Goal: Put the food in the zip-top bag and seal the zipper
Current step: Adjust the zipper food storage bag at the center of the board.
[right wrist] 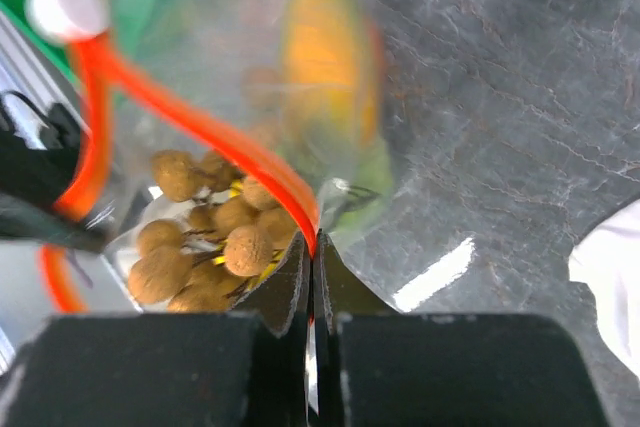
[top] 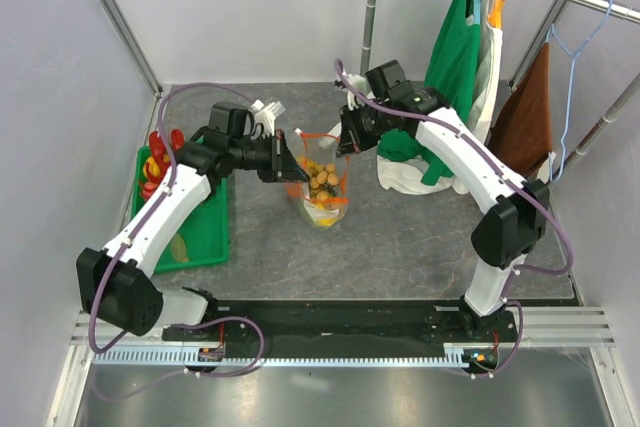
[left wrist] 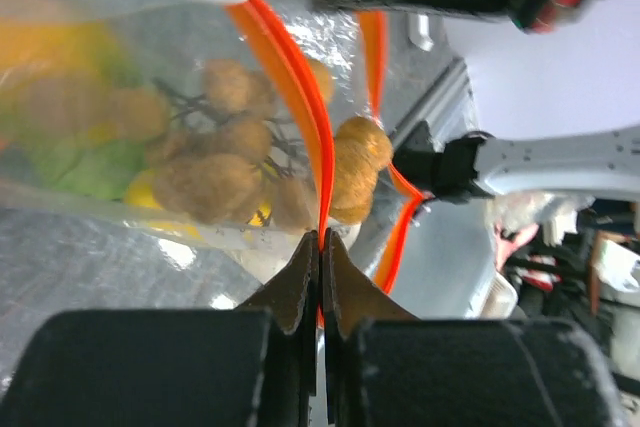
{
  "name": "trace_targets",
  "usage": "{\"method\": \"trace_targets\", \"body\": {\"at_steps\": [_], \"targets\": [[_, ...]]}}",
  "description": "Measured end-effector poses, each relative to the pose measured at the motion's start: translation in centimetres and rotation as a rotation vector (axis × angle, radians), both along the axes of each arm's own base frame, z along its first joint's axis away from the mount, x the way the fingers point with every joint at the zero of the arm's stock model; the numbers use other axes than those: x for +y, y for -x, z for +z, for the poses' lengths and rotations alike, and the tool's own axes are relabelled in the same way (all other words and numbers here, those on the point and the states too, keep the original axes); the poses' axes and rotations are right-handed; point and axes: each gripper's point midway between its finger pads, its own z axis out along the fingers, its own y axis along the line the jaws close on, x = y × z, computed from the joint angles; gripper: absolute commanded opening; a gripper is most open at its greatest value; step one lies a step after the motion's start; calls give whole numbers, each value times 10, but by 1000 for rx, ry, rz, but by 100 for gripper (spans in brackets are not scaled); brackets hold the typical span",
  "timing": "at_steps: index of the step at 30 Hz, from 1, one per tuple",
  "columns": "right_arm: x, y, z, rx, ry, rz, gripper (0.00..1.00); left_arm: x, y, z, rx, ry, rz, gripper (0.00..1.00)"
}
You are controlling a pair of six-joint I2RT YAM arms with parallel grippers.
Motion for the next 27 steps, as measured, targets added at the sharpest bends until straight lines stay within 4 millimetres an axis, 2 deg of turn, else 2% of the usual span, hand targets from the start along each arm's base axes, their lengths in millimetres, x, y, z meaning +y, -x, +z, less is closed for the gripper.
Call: {"method": "trace_targets", "body": {"at_steps": [2,3,7,10,13,15,19,22,24,27], "targets": [[0,0,-11,13,41,20,0,-3,7,0,30,23,-28,2],[-1,-1,-10,14,55,24,0,-5,12,6,35,52,-44,2],[0,-9,24,-89,28,56,0,-10,36,46,-31,210,-78,2],[1,0,42,-152,2,88,0,-9,54,53,0,286,-72,2],[7,12,36,-158,3,140,0,-11,50,39,65,304,-41,2],[14,17,22,-146,22,178,0,-11,41,17,138,280,12,2],[31,25,-9,-124,76,257,0,-7,27,-11,198,231,111,2],[37,24,-15,-147,139,303,0,-2,17,-29,237,201,177,2],[36,19,-12,-195,179,320,0,2,14,-41,283,218,211,2],[17,21,-22,-251,259,327,0,13,16,-68,375,207,266,2]]}}
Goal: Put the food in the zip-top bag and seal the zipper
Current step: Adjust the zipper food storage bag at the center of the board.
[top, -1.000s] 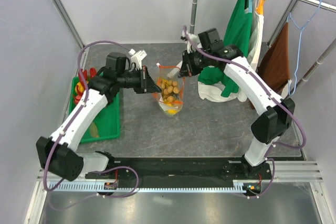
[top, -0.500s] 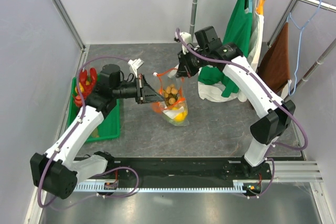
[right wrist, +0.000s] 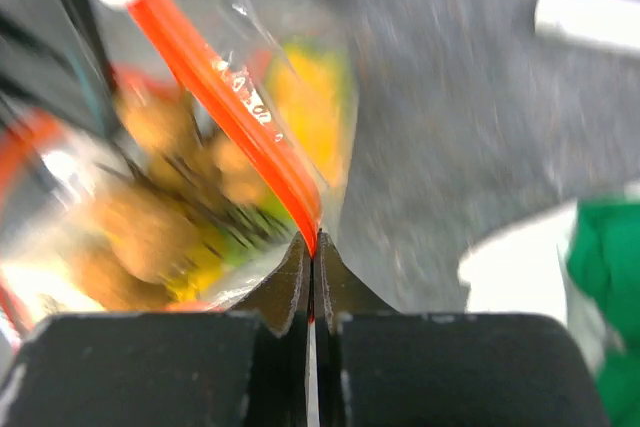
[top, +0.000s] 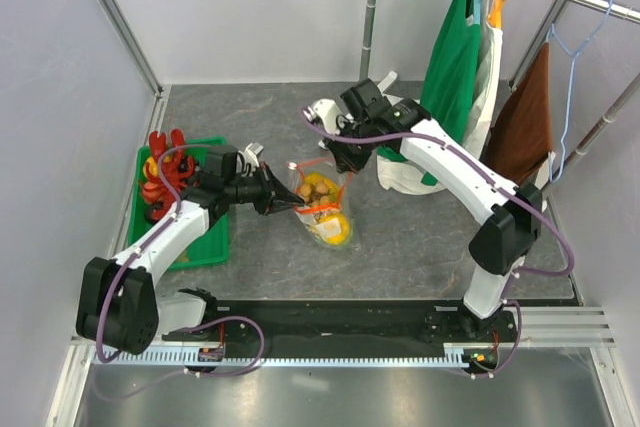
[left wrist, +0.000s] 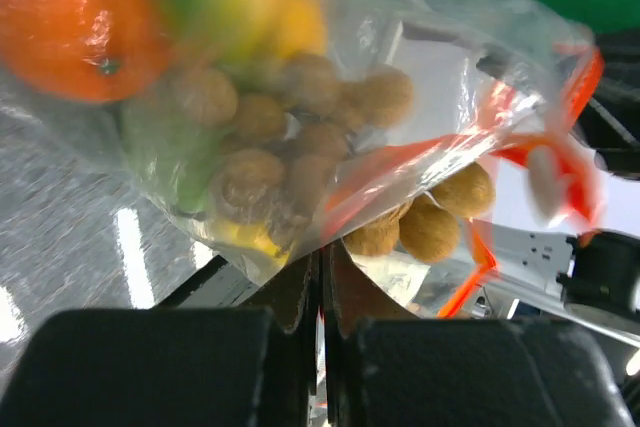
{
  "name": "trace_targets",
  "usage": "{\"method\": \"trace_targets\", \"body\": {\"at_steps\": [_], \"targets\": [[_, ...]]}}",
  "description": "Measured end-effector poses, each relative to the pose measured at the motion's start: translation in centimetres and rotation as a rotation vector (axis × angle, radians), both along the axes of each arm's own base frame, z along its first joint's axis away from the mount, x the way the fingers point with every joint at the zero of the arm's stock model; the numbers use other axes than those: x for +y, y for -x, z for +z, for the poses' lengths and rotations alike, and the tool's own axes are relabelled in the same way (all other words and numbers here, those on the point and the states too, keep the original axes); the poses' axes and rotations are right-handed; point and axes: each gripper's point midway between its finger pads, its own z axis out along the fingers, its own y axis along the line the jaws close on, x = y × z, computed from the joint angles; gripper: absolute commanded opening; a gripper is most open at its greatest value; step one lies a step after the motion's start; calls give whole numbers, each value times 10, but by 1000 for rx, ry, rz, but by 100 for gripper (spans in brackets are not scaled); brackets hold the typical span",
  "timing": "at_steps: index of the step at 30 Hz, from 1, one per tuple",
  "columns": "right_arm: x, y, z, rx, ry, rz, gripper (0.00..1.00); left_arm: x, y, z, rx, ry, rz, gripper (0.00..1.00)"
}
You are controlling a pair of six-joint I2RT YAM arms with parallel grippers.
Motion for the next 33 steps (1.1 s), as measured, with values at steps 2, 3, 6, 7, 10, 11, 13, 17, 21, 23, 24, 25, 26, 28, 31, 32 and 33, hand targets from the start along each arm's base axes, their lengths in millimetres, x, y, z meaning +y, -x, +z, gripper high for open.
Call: {"method": "trace_targets", "body": {"at_steps": [2,3,6,7,10,11,13,17,21,23,24,25,26,28,31,32,33], "targets": [[-19,8,-17,-3,70,-7,0,3,1,-13,43,-11,9,2],[-24,10,-23,-3,96,-9,0,3,2,-17,55,-14,8,2],[-29,3,-31,-28,143,-19,0,1,4,-19,50,-19,-11,2],[-29,1,-31,-38,147,-18,0,0,6,-18,44,-18,-18,2],[-21,-2,-19,-69,124,2,0,-6,11,-10,11,-2,-55,2],[-17,-3,-12,-80,108,11,0,-10,14,-4,-11,12,-74,2],[-8,-2,6,-102,67,33,0,-18,18,16,-83,39,-110,2],[5,6,39,-131,-24,88,0,-30,33,91,-352,113,-176,7],[6,18,60,-159,-82,145,0,-29,51,139,-546,166,-203,23],[5,27,62,-164,-99,183,0,-27,54,143,-571,171,-205,39],[5,32,59,-157,-103,204,0,-27,54,142,-573,169,-207,43],[5,35,55,-148,-105,225,0,-27,54,137,-568,164,-210,51],[6,37,50,-139,-104,240,0,-27,54,133,-561,158,-212,58],[8,41,36,-116,-98,272,0,-25,53,123,-561,129,-222,75],[13,39,20,-100,-91,309,0,-7,46,117,-603,71,-224,86],[16,36,16,-105,-94,322,0,6,39,118,-620,46,-207,87],[19,34,14,-110,-96,334,0,21,32,121,-651,24,-194,88]]}}
